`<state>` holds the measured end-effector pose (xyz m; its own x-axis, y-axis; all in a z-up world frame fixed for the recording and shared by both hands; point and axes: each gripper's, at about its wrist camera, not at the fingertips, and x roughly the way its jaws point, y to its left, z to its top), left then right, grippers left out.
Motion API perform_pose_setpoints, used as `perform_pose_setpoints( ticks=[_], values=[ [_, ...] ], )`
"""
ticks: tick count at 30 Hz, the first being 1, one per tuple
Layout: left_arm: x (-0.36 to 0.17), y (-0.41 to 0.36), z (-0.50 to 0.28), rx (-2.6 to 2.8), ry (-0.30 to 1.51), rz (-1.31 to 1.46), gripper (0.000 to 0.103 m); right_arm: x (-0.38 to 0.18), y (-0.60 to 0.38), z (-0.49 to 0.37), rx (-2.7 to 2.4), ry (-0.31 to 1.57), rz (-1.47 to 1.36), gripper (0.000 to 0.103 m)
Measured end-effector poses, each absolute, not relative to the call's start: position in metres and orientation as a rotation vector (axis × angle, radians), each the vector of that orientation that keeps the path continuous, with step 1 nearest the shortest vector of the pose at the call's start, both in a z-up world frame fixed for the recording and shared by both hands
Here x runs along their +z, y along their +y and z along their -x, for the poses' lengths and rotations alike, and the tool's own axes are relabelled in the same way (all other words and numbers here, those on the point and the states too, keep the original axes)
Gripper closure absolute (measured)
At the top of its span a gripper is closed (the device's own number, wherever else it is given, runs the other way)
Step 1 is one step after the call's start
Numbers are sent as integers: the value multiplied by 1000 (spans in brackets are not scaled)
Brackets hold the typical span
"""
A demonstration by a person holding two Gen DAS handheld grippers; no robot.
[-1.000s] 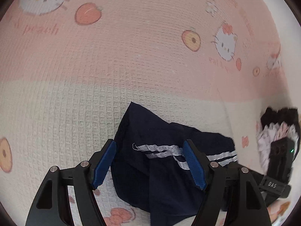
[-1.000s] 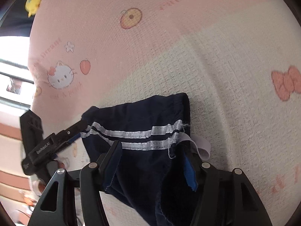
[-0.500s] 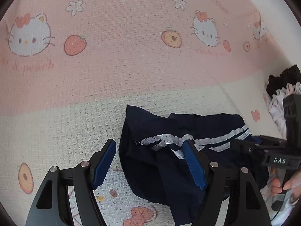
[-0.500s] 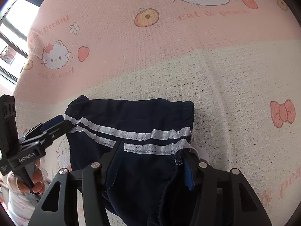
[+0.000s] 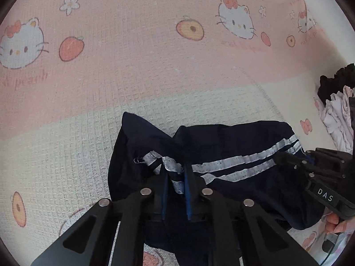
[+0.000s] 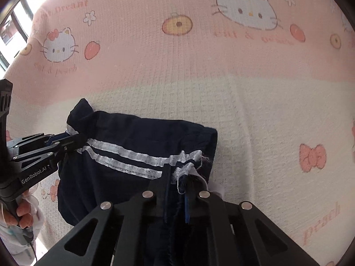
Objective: Fold clothes
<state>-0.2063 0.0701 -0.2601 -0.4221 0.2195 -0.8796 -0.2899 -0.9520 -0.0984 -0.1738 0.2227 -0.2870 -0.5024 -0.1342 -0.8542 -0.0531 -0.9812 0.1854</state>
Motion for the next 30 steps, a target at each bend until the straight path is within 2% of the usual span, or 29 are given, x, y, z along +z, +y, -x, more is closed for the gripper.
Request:
perform_pose_setpoints(
  ticks=[5, 23, 30],
  values=[
    [-241, 69, 210, 2443, 36, 1441, 96, -271, 234, 171, -2716, -330, -1477, 97],
    [-197, 104, 261, 2424, 141, 1328, 97, -229, 259, 193, -2852, -209, -1372, 97],
    [-184, 119, 297, 2440, 170, 1300, 97, -211, 270, 231, -2867, -239, -1391, 97]
  ],
)
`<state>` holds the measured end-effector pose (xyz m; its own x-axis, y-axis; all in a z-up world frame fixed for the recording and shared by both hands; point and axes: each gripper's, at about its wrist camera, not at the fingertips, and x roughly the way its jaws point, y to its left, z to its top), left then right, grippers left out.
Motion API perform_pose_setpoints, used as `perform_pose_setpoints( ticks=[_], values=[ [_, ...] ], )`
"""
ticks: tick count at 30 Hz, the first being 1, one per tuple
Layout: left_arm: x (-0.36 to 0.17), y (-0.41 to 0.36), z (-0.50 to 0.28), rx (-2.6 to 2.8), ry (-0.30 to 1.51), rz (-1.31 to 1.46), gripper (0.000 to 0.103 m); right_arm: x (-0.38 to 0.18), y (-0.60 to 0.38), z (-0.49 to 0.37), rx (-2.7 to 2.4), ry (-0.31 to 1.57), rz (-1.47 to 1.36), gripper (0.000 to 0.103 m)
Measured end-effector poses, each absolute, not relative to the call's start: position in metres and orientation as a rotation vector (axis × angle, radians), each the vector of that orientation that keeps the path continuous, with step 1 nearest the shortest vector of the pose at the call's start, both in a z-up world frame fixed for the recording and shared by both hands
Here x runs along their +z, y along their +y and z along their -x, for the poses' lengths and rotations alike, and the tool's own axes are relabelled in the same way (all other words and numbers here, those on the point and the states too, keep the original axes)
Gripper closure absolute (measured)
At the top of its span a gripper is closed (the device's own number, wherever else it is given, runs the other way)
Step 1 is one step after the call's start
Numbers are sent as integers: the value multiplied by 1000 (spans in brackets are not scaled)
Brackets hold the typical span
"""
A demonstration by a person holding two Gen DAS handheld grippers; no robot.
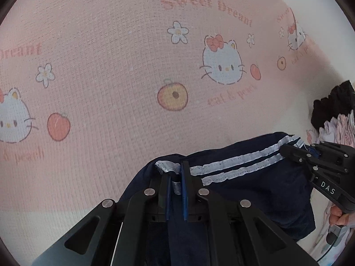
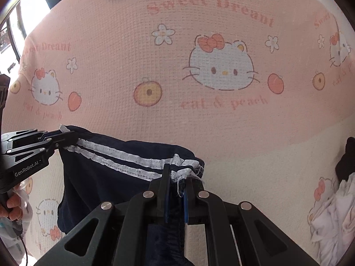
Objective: Fold clothes
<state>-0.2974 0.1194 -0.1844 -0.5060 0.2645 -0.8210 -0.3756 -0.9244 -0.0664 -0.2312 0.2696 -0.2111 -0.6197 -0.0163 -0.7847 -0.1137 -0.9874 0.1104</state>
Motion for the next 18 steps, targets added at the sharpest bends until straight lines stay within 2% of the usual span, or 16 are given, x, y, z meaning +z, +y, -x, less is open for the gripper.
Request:
perform_pose_setpoints(
  ticks=[11, 15, 16, 17, 18],
  values=[
    [-176, 121, 360, 2398, -59, 1348, 97, -201, 301, 279, 2709, 356, 1398, 97],
    [-175, 118, 383, 2303, -276, 1367, 96, -195, 313, 286, 2695, 427, 1369, 95],
    [-176, 117, 388, 2255, -342, 1394, 96, -194, 317, 288, 2692, 461, 1364, 86],
    [-178, 115, 392, 2213, -404, 1436, 96, -194, 321, 288, 2684, 513, 1373, 59],
    [-180, 114, 396, 2171, -465, 1477, 92, -194, 325, 288, 2671, 579, 1390, 42]
  ],
)
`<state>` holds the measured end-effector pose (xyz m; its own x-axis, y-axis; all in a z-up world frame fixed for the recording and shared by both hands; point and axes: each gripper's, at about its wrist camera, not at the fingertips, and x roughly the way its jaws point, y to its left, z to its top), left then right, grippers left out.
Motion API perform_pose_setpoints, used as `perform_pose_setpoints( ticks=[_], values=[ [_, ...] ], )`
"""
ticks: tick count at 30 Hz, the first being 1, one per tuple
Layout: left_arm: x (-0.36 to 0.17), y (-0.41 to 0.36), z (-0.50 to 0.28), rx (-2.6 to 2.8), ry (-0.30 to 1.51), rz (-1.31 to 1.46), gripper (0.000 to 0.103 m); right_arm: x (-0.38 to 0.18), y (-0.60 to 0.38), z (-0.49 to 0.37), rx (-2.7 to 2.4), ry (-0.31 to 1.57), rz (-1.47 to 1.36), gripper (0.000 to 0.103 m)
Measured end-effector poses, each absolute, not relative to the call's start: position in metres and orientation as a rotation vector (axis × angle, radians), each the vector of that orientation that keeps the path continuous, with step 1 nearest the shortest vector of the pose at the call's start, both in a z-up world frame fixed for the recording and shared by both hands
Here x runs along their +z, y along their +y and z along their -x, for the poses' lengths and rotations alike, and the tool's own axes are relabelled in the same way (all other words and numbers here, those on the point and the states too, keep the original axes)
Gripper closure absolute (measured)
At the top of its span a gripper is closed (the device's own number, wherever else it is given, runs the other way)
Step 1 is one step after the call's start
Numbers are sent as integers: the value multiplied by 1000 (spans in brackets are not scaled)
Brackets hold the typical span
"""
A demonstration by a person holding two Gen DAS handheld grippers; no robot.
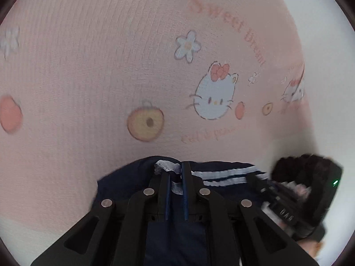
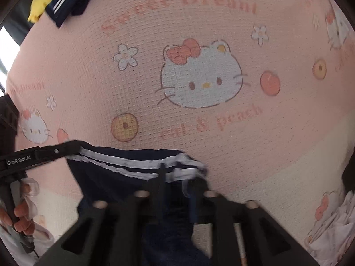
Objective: Fold clothes
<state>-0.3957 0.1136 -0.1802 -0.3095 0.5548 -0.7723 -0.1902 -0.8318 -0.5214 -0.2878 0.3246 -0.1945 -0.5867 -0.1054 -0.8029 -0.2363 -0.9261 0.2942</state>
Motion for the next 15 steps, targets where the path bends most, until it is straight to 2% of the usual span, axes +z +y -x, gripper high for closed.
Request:
perform_pose_setpoints(
  ticks=[1, 2, 3, 4, 5, 10, 15],
  values=[
    [-182, 112, 400, 2126, -525, 1517, 81, -195, 327, 286, 2672, 629, 1390, 25],
    [-181, 110, 399, 2124, -559, 1515, 71, -195, 328, 282, 2683, 668, 1378, 25],
    [-180, 108, 397, 2124, -592, 1510, 41, -195, 329, 279, 2686, 675, 1376, 25],
    [-177, 107, 394, 2141, -606, 1481, 17, -195, 328, 277, 2684, 659, 1381, 25],
    [-173, 106, 392, 2157, -609, 1446, 14, -196, 327, 275, 2682, 643, 1386, 25],
    [-168, 107, 387, 2133, -644, 1466, 14, -198, 328, 275, 2640, 583, 1521, 25],
    [-165, 110, 373, 2129, -578, 1474, 14, -192, 333, 268, 2608, 564, 1556, 25]
  ],
)
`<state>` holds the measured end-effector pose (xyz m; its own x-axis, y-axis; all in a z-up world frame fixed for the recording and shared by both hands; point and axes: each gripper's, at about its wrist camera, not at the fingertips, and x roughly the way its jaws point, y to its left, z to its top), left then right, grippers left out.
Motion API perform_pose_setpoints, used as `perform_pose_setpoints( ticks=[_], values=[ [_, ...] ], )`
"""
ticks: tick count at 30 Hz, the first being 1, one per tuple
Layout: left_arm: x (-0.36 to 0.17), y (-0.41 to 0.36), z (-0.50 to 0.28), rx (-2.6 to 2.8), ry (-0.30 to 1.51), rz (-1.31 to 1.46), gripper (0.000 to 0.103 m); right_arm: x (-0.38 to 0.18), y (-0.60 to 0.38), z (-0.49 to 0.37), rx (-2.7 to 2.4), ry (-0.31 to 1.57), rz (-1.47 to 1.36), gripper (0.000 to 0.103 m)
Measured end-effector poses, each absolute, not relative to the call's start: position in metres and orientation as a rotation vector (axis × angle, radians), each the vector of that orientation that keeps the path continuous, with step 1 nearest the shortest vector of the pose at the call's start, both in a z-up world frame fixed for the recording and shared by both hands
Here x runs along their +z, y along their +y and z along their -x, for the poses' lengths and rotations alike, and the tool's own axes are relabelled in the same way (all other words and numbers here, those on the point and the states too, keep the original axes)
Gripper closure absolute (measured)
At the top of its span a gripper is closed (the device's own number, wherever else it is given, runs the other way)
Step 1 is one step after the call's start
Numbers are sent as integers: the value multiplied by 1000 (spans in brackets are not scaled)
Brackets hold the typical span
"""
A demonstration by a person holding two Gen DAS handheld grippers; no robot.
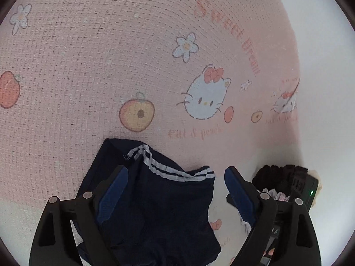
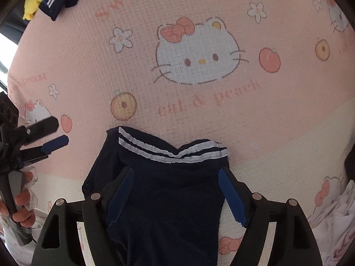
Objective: Fold clothes
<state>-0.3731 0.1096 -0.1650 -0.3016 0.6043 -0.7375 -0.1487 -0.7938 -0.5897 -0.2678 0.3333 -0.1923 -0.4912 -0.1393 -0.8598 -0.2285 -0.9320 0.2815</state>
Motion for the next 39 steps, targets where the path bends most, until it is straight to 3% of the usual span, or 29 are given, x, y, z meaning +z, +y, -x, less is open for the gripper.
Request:
perform_pose_setpoints(
  ticks=[7, 13, 23, 39],
  values=[
    [-163, 125, 343, 2165, -387, 1479, 14, -189, 340, 246, 2570, 600, 1563, 25],
    [-160, 131, 314, 2179, -329, 1461, 14, -187, 339, 217, 2569, 612, 1539, 25],
    [-161, 143, 255, 2206, -203, 1447, 14, -202, 334, 150, 2559, 889, 1460, 25],
    [-168, 140, 205, 2246, -200, 1485, 14, -182, 319, 112, 2585, 995, 1353, 24]
  ],
)
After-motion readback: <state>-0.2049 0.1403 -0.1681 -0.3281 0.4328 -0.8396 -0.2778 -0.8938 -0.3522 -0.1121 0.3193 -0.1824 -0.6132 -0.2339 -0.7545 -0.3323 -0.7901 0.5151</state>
